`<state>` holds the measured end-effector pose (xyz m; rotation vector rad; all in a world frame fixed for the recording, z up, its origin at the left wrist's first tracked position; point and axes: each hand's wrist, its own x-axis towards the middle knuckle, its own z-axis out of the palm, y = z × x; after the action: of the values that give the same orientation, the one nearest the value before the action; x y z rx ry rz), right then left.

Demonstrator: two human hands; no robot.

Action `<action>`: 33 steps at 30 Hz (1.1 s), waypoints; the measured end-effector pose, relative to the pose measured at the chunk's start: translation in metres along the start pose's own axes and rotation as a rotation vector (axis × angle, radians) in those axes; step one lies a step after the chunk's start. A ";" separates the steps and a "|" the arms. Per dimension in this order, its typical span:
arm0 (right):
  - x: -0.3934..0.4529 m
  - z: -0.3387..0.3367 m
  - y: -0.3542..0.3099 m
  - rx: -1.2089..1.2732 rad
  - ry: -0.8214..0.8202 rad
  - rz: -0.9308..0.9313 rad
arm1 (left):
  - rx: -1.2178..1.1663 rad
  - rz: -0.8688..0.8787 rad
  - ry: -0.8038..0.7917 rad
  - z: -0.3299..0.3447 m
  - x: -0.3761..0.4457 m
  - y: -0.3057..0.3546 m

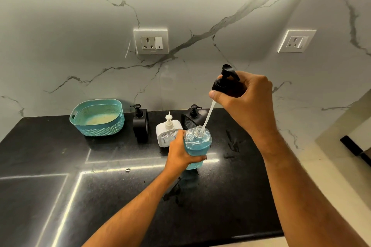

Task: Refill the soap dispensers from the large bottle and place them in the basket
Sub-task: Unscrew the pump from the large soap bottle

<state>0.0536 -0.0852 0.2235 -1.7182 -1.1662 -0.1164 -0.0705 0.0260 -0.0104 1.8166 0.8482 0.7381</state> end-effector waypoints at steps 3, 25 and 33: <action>-0.001 -0.003 0.002 -0.002 0.012 0.007 | 0.013 -0.011 -0.010 0.005 0.002 0.000; 0.000 -0.037 0.017 0.106 0.201 0.063 | -0.047 0.002 -0.027 0.018 0.011 0.016; -0.009 -0.054 0.026 0.179 0.296 0.087 | -0.041 -0.016 -0.034 0.028 0.014 0.016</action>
<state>0.0906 -0.1323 0.2272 -1.5312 -0.8572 -0.1998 -0.0374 0.0187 -0.0040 1.7793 0.8180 0.7075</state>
